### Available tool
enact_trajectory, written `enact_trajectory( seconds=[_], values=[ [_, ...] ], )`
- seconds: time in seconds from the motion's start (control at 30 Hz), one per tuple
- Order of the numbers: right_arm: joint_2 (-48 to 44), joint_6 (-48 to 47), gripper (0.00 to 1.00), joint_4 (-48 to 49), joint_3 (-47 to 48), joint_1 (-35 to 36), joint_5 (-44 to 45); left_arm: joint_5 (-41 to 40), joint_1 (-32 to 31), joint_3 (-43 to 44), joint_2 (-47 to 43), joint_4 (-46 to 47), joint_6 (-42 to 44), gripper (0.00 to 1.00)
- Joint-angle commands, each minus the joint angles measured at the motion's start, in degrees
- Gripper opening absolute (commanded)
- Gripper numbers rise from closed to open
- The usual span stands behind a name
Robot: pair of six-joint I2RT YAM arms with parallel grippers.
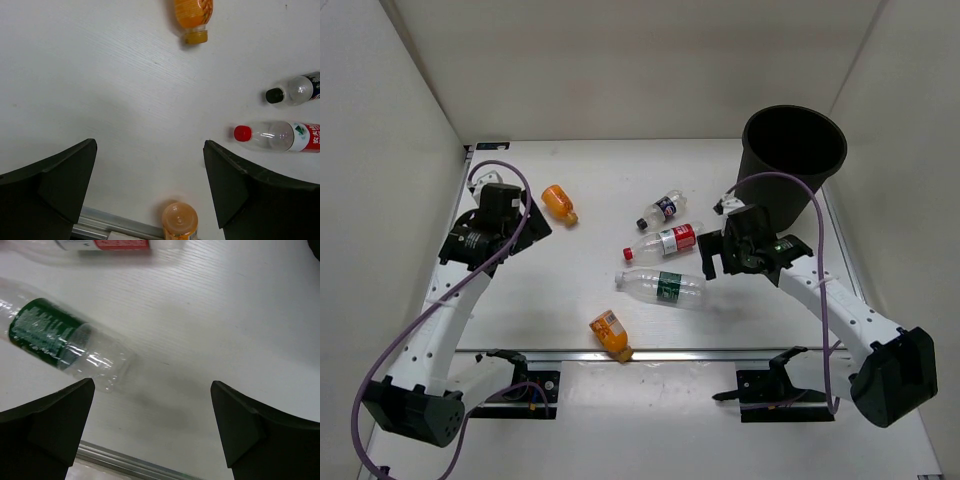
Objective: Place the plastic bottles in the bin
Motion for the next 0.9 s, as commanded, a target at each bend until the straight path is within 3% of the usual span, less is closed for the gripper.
enact_trajectory(
  seconds=[0.0, 0.23, 0.63, 0.87],
  values=[
    [0.84, -4.88, 1.00, -0.38, 3.68, 3.76, -1.58, -0.54, -0.41, -0.36, -2.26, -3.00, 0.35, 0.99],
    [2.16, -12.18, 0.99, 8.66, 3.33, 9.83, -15.10, 3.76, -0.32, -7.38, -3.84, -0.20, -0.01, 0.99],
    [12.17, -19.05, 0.99, 20.10, -1.94, 11.07, -20.56, 3.85, -0.77, -10.46, -4.80, 0.34, 2.19, 0.99],
    [16.74, -18.96, 0.99, 21.50, -5.02, 12.83, -17.76, 4.29, -0.51, -12.22, -6.04, 2.00, 3.33, 0.98]
  ],
)
